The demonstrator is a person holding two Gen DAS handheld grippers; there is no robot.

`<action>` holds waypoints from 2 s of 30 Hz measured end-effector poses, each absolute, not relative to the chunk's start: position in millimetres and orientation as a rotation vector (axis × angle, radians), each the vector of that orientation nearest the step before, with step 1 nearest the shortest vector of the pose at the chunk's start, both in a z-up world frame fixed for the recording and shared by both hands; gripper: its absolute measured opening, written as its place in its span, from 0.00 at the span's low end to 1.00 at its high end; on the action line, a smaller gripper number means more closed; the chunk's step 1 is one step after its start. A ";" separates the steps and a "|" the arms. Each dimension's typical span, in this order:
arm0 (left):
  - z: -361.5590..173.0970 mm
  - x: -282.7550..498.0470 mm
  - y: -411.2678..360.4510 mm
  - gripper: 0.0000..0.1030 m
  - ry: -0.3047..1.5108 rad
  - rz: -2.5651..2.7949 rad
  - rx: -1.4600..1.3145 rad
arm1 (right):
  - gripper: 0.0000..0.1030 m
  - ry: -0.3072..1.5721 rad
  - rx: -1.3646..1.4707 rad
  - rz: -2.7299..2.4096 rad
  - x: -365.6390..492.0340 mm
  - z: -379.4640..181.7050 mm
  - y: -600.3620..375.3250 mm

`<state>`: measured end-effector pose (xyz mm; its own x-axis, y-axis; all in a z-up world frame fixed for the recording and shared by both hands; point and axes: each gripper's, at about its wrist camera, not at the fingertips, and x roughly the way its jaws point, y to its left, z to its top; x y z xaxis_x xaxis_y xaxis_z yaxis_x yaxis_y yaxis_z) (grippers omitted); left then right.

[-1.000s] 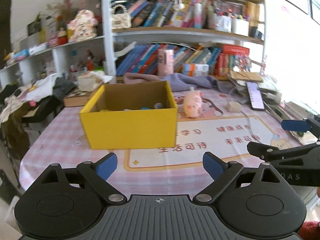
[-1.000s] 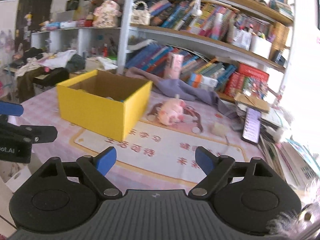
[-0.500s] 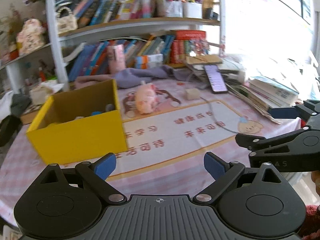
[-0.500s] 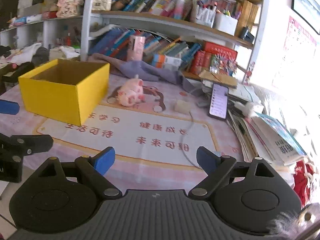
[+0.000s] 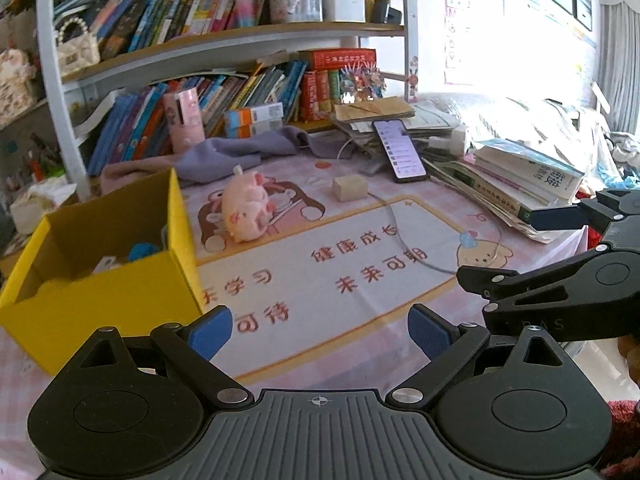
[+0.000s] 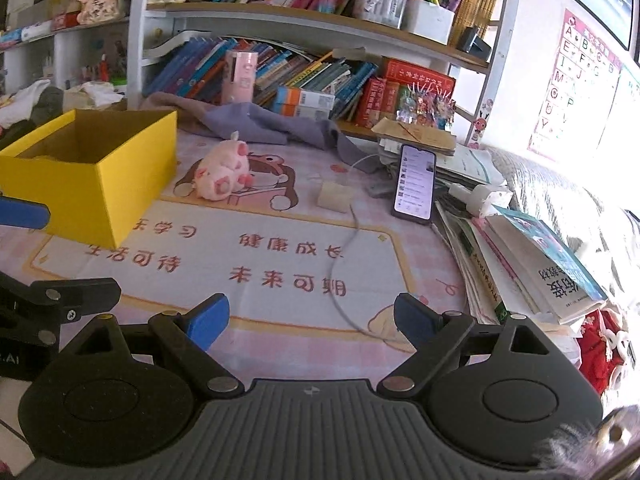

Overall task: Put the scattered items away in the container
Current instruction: 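Withdraw both tools from the box toward the pink plush pig and cream block, then grasp the pink plush pig with the left tool while the right tool grasps the cream block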

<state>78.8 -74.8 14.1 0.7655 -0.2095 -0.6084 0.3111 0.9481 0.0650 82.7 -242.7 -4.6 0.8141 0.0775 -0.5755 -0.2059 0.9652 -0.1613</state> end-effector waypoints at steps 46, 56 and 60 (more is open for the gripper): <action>-37.1 365.9 -113.1 0.94 0.837 0.149 0.119 | 0.87 0.732 -0.226 0.400 399.9 -49.3 -270.2; -59.2 404.5 -103.3 0.94 0.894 0.158 0.091 | 0.86 0.785 -0.281 0.416 434.1 -75.1 -257.2; -69.3 413.9 -103.9 0.93 0.921 0.156 0.080 | 0.85 0.791 -0.305 0.426 441.9 -81.2 -251.7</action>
<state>413.9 -103.9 -69.3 0.5948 0.1685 -0.7860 -0.1003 0.9857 0.1354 441.9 -251.7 -81.2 0.6259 0.2528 -0.7378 -0.4764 0.8729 -0.1051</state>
